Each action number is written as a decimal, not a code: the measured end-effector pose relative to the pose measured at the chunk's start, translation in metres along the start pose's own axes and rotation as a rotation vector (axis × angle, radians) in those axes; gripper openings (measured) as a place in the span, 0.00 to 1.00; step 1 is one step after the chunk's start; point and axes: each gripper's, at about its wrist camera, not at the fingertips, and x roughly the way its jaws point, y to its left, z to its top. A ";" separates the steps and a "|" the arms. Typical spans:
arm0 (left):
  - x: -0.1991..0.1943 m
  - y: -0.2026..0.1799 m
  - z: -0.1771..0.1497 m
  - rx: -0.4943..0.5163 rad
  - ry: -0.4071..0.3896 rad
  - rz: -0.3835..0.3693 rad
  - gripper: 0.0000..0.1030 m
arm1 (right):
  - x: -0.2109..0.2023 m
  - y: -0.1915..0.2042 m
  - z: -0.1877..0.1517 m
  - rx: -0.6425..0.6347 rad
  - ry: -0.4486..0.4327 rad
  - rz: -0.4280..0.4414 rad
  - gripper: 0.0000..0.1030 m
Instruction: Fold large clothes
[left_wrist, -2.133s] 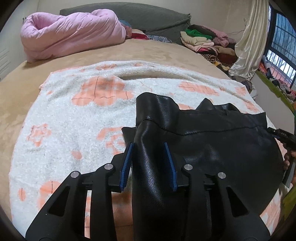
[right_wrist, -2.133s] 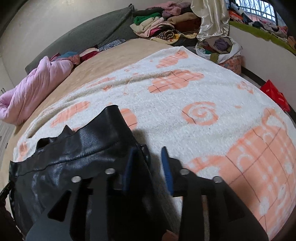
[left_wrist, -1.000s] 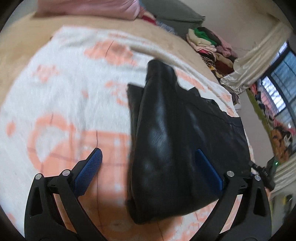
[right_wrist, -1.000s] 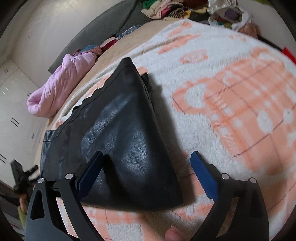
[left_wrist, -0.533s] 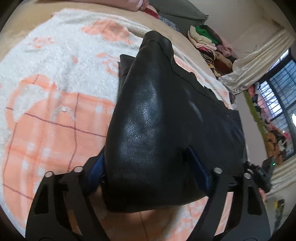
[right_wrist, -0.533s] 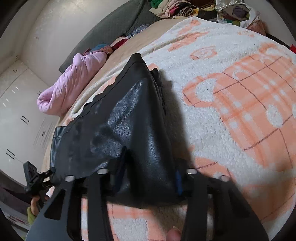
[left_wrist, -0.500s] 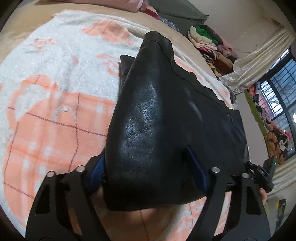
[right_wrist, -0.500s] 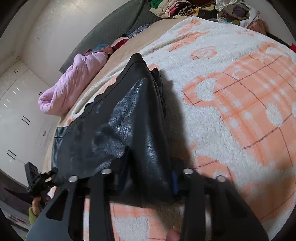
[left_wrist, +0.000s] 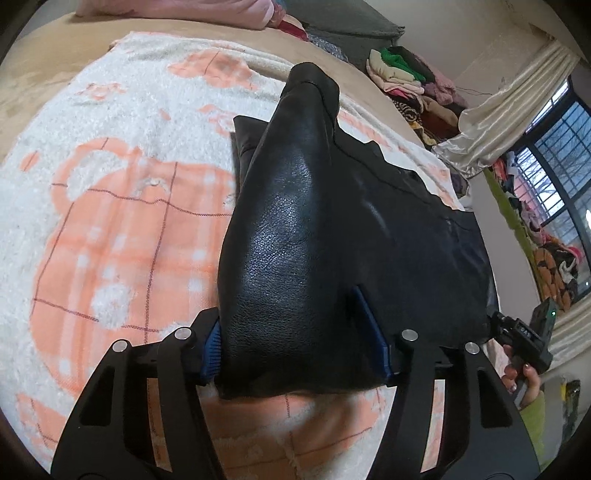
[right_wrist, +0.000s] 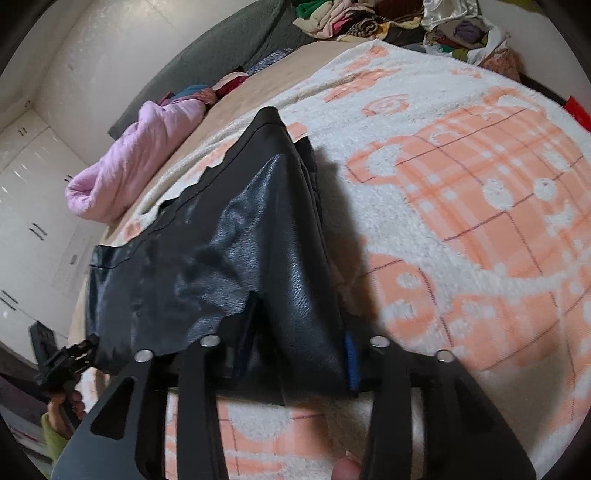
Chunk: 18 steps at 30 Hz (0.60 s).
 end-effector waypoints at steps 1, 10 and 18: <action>0.000 0.000 0.001 -0.002 -0.001 0.002 0.52 | -0.001 0.002 0.000 -0.006 -0.003 -0.017 0.49; -0.002 -0.005 0.002 0.021 -0.009 0.036 0.64 | -0.023 0.036 -0.012 -0.087 -0.119 -0.191 0.86; -0.013 -0.001 0.002 0.048 -0.052 0.098 0.83 | -0.029 0.091 -0.022 -0.223 -0.176 -0.184 0.87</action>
